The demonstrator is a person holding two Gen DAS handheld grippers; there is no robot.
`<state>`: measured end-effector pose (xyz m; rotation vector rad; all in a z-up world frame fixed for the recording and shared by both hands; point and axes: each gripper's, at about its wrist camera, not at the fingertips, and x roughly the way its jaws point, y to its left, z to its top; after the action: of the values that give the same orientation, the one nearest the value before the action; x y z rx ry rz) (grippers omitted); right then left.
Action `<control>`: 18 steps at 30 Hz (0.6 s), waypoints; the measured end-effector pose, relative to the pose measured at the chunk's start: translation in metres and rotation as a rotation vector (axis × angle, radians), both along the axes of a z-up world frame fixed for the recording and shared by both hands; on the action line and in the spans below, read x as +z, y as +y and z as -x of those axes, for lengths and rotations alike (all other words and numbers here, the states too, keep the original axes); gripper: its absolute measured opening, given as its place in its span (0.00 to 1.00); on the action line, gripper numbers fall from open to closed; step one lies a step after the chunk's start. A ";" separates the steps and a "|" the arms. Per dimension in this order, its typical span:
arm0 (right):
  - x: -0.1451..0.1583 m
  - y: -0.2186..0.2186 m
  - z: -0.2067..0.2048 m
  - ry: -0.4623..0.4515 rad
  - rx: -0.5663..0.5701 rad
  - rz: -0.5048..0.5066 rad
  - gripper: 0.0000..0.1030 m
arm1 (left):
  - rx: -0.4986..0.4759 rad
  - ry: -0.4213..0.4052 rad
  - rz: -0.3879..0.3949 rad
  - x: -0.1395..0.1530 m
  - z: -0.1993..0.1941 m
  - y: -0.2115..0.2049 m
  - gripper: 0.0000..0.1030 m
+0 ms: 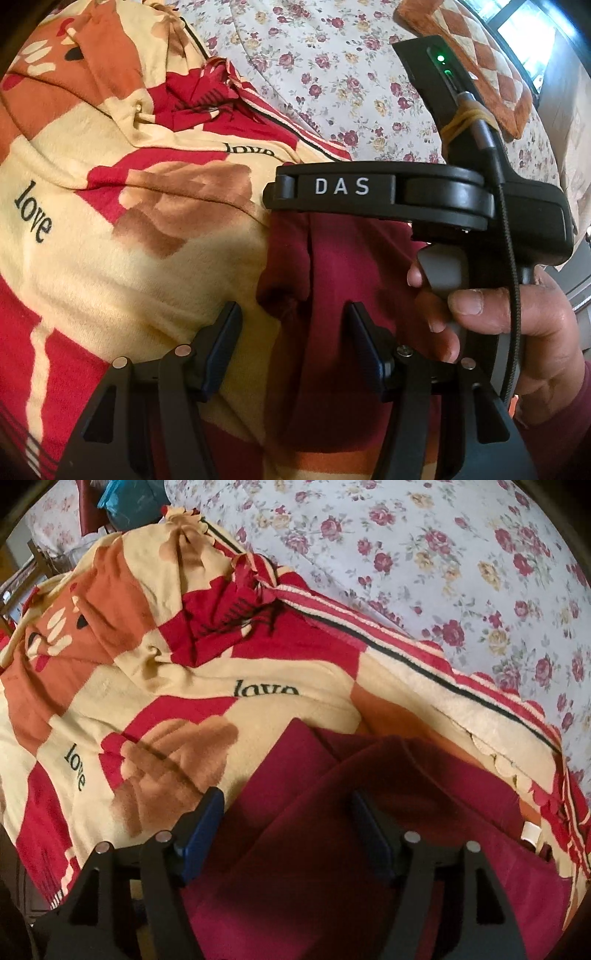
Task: Fold small clothes
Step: 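Grasp the folded sweater edge with the left tool and lift it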
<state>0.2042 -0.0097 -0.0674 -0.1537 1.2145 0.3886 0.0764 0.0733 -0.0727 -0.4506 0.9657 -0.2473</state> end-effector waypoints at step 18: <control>0.017 -0.021 0.013 -0.022 0.041 -0.082 0.29 | -0.016 -0.029 -0.025 0.003 -0.004 -0.007 0.43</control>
<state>0.1917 -0.0309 -0.0505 -0.1121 1.1736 0.4709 0.0805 0.0664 -0.0701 -0.4157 0.9436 -0.2555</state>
